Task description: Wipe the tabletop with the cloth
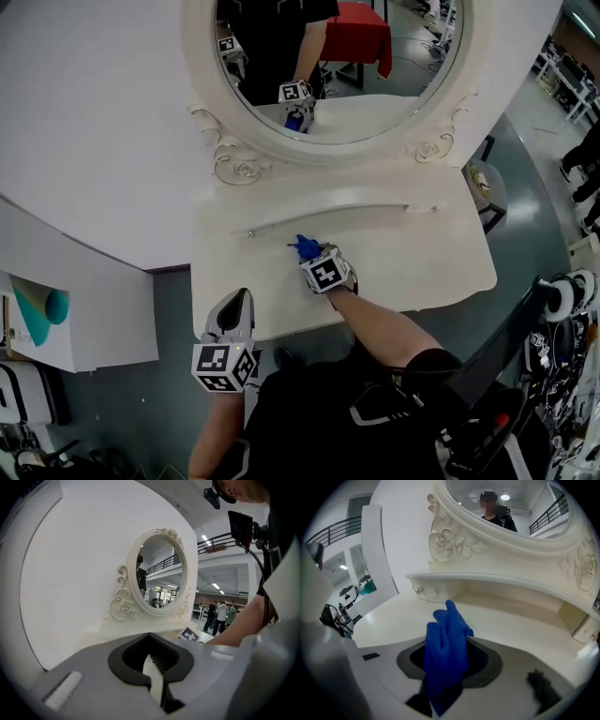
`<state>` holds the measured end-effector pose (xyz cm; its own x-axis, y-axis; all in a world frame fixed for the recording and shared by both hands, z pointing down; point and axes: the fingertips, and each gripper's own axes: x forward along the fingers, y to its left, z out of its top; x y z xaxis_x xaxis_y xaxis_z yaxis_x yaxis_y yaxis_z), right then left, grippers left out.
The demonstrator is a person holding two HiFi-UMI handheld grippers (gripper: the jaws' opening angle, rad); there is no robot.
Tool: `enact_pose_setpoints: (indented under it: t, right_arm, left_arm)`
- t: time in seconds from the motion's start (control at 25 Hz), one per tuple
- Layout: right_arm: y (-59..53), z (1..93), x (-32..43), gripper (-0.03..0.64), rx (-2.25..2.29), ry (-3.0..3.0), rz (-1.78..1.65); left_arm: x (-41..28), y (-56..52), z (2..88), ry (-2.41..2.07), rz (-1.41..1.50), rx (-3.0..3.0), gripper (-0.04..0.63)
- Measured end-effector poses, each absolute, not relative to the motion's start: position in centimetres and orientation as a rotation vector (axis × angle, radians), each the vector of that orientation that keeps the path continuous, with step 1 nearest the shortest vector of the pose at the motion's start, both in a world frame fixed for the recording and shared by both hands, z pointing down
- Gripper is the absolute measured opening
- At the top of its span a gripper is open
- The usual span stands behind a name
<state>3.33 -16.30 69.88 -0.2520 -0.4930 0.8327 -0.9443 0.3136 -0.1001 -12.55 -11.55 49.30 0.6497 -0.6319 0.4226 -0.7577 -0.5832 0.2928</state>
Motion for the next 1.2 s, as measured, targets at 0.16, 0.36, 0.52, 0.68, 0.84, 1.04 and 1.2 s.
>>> enact_pose_setpoints:
  t: [0.16, 0.36, 0.52, 0.68, 0.84, 1.04, 1.2]
  right_arm:
    - [-15.6, 70.0, 6.9, 0.158, 1.323, -1.837, 0.853]
    - [-14.3, 70.0, 11.0, 0.158, 1.372, -1.793, 0.893]
    - [-13.9, 69.7, 14.3, 0.158, 1.414, -1.776, 0.900]
    - [-13.0, 69.4, 17.7, 0.158, 1.445, -1.754, 0.912]
    - [-12.5, 69.2, 21.1, 0.158, 1.470, -1.747, 0.906]
    - [-11.9, 68.7, 25.3, 0.158, 1.515, -1.732, 0.915]
    - [-11.2, 68.5, 28.3, 0.158, 1.536, -1.719, 0.895]
  left_arm:
    - [-9.8, -11.5, 49.1, -1.040, 0.384, 2.435, 0.008]
    - [-6.5, -11.6, 48.3, -1.018, 0.367, 2.478, 0.008]
    - [-3.6, -11.7, 48.2, -0.968, 0.375, 2.503, 0.008]
    - [-0.8, -11.4, 48.0, -0.937, 0.379, 2.518, 0.008]
    - [2.0, -10.9, 47.8, -0.883, 0.388, 2.535, 0.008]
    - [5.2, -10.4, 47.9, -0.856, 0.402, 2.544, 0.008]
    - [7.7, -10.0, 47.9, -0.838, 0.414, 2.558, 0.008]
